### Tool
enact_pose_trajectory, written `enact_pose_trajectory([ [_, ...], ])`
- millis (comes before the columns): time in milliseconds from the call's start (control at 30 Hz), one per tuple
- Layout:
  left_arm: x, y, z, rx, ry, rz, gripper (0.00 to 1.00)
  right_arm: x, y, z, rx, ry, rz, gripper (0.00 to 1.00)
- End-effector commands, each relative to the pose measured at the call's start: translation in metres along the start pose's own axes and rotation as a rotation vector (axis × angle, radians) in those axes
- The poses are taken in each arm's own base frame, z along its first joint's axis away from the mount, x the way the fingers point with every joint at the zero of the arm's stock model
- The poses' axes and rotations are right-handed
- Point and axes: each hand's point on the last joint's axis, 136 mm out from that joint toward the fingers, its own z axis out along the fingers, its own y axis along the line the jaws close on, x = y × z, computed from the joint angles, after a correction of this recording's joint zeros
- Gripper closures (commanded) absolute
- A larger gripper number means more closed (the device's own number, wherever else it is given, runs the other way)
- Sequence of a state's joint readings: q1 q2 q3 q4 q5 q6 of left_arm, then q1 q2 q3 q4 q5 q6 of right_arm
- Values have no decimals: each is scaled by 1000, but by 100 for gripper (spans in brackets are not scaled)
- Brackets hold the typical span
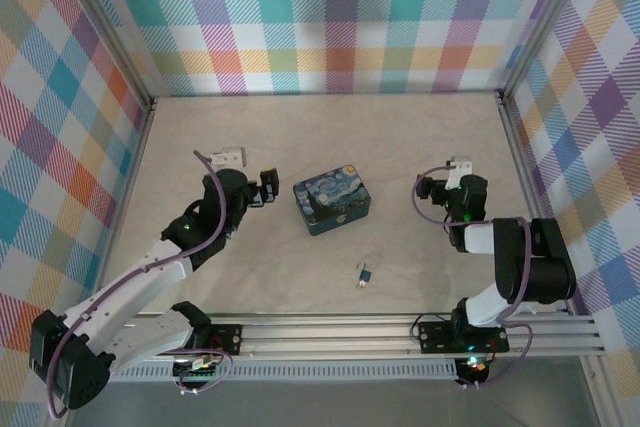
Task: Unlock a padlock with a key
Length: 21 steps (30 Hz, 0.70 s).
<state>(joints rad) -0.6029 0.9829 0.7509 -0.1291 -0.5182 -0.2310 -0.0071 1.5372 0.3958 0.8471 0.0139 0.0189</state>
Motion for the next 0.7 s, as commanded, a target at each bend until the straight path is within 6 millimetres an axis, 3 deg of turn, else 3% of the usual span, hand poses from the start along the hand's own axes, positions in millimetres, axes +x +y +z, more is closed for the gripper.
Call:
enact_pose_trajectory([
  [0, 0, 27, 15, -143, -64, 136, 0, -3, 4, 0, -21, -8, 10, 0],
  [200, 15, 45, 37, -212, -14, 246, 0, -3, 4, 0, -21, -7, 11, 0],
  [367, 20, 53, 44, -197, -32, 216, 0, -3, 4, 0, -20, -8, 9, 0],
  [667, 46, 89, 57, -278, -6, 189, 0, -3, 4, 0, -20, -7, 8, 0],
])
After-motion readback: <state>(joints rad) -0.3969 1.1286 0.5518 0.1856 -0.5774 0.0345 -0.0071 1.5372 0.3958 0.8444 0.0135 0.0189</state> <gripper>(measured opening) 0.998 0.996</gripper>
